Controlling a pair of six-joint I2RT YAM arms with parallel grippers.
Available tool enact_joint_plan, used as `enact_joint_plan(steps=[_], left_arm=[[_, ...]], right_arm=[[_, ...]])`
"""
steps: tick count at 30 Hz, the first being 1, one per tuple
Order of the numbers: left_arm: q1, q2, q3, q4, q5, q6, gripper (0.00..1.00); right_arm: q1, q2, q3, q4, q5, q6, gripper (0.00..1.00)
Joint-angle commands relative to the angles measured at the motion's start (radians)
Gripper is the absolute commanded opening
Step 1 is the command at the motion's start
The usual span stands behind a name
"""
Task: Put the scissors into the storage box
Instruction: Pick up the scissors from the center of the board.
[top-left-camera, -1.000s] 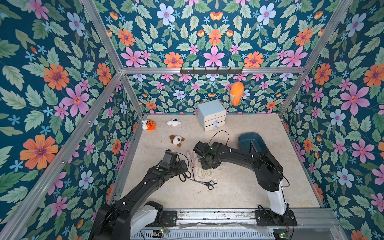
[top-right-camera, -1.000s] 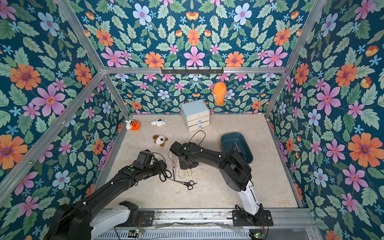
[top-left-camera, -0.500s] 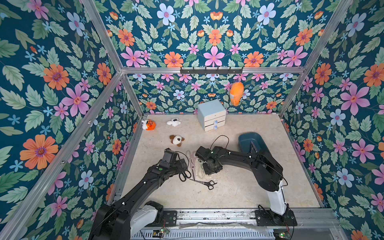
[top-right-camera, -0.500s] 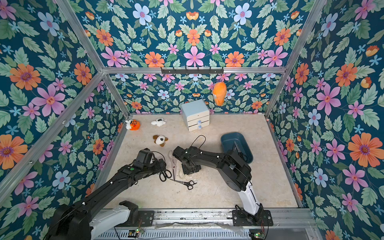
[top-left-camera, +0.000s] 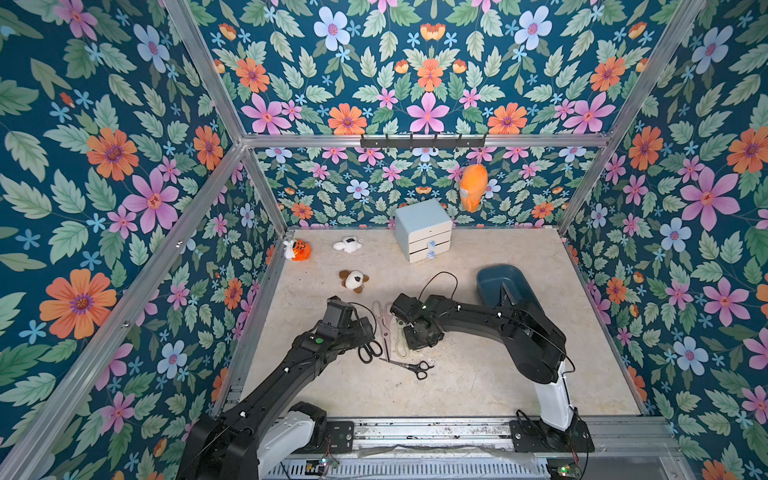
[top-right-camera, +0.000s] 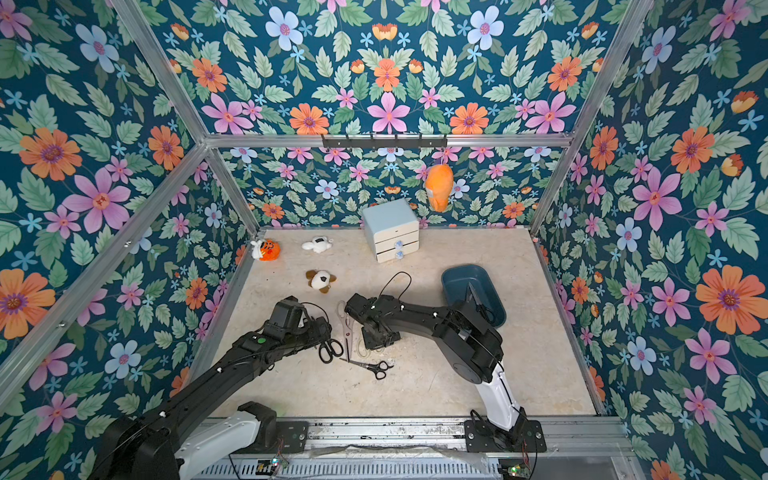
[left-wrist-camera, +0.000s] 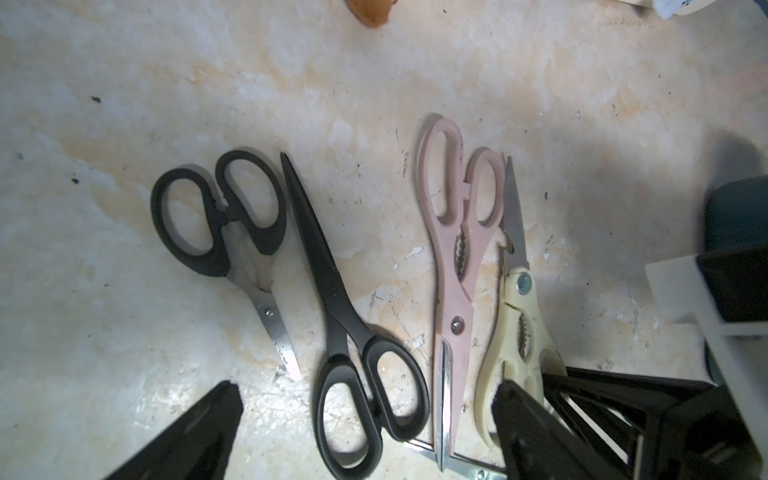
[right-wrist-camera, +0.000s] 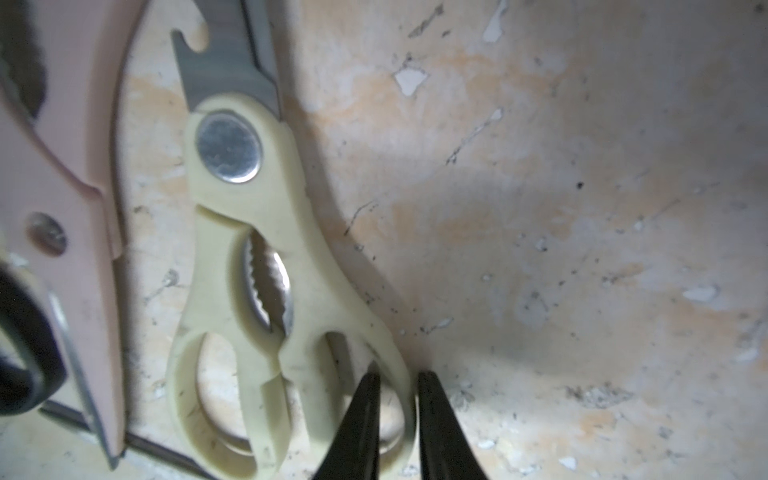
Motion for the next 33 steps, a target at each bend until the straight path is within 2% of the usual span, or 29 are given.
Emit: enact_joint_plan(steps=[1,11,21,33], left_arm=[[0.000,-0.008,-0.004,-0.014,-0.013,-0.014,0.99],[0.001,0.000,-0.012,0.010,0.004,-0.017,0.99],[0.001,0.037,-0.017,0.057,0.019,-0.013,0.99],[0.001,0.225,0.059,0.165,0.078,-0.014,0.99]], right_arm=[[-0.001,0.016,-0.039,-0.001,0.011,0.025,0.16],[-0.001,0.005,-0.064,-0.005,0.030,0.044,0.00],[-0.001,-0.075,-0.021,-0.067,0.078,0.023,0.00],[-0.039,-0.260,-0.002,-0.169,0.136,-0.008,0.00]])
